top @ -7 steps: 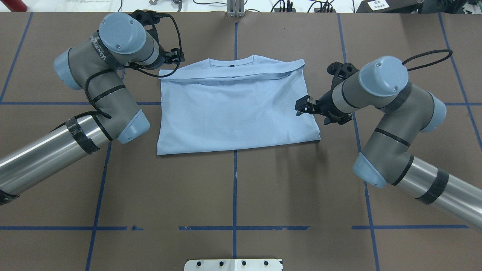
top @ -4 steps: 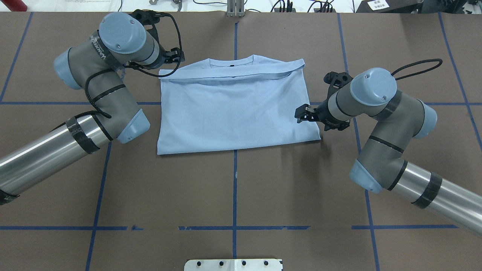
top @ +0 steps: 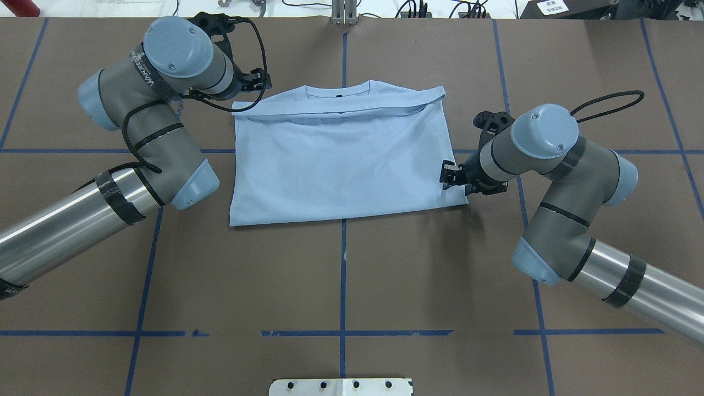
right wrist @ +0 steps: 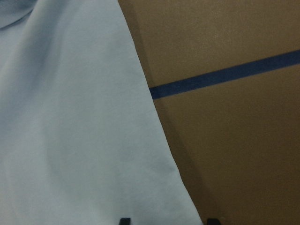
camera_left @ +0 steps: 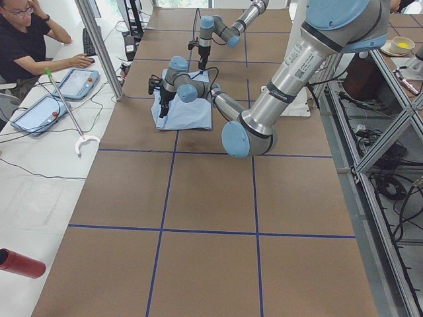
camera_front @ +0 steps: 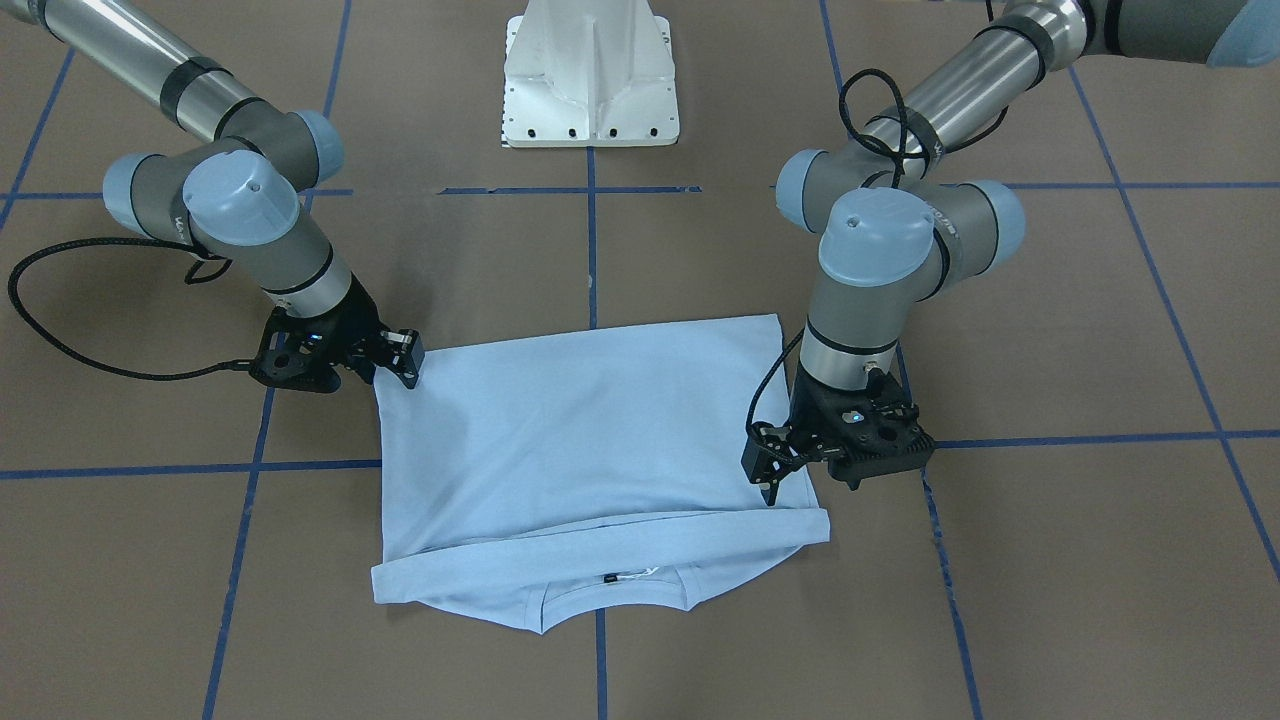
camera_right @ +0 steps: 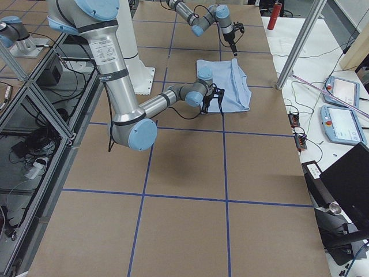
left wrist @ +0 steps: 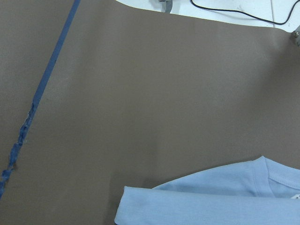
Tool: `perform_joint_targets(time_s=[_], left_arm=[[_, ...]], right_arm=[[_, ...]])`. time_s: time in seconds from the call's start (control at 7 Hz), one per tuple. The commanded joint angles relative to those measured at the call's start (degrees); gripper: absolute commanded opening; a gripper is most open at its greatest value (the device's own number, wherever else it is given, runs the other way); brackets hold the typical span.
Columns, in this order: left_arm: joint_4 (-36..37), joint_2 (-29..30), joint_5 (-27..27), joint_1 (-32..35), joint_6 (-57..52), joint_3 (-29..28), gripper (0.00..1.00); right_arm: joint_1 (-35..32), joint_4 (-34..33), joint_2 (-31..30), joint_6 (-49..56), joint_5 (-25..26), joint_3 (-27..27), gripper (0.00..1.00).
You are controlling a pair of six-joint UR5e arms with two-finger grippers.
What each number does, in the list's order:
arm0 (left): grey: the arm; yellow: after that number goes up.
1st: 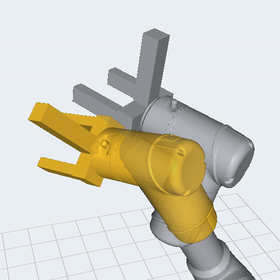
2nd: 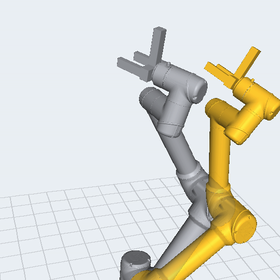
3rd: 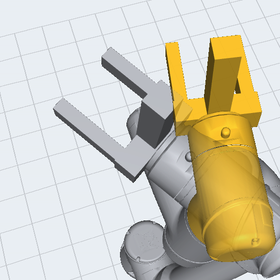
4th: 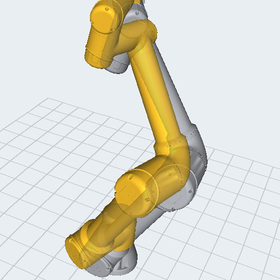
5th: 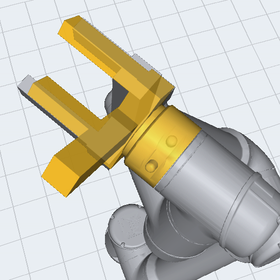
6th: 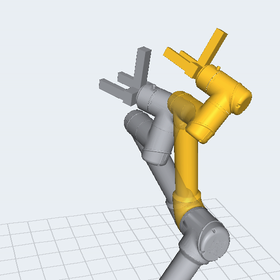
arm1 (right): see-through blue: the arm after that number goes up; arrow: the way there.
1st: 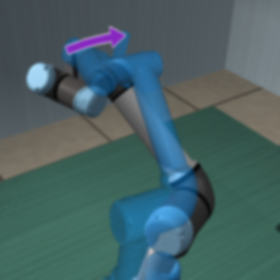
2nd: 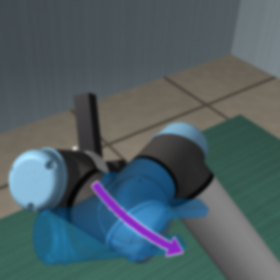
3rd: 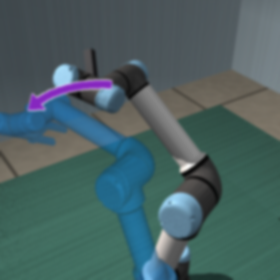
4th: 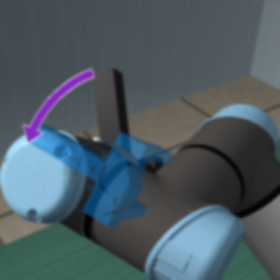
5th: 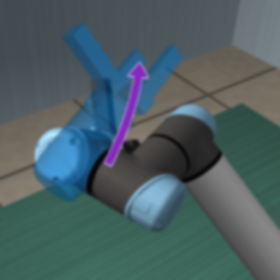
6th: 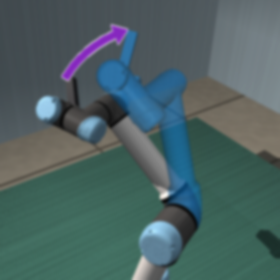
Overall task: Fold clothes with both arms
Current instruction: 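Lower the right gripper and grasp the shirt's side edge, then drag the shirt edge toward the robot with the right gripper while the left arm lowers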
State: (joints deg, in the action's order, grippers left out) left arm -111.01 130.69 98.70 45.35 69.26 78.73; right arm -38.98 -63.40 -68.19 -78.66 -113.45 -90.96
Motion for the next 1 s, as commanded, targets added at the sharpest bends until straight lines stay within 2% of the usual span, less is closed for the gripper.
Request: perform_joint_targets(time_s=[0.0,0.29,0.43,0.71,0.86], left_arm=[[0.1,0.0,0.0,0.0,0.1,0.5,0.99],[0.2,0.0,0.0,0.0,0.1,0.9,0.99],[0.3,-0.3,-0.1,0.0,0.1,1.5,0.99],[0.4,-0.6,-0.2,0.0,0.3,2.2,0.99],[0.4,-0.8,-0.2,0.0,0.3,2.3,0.99]], right_arm=[[-0.1,0.0,-0.3,0.0,-0.6,-1.1,0.00],[0.8,-0.1,-3.6,0.0,-2.0,-6.3,0.00],[3.6,-0.1,-8.6,-0.1,-1.7,-12.4,0.00],[12.2,-0.1,-20.9,-1.4,1.4,-24.6,0.00],[18.1,-0.1,-22.8,-5.0,3.4,-28.1,0.00]])
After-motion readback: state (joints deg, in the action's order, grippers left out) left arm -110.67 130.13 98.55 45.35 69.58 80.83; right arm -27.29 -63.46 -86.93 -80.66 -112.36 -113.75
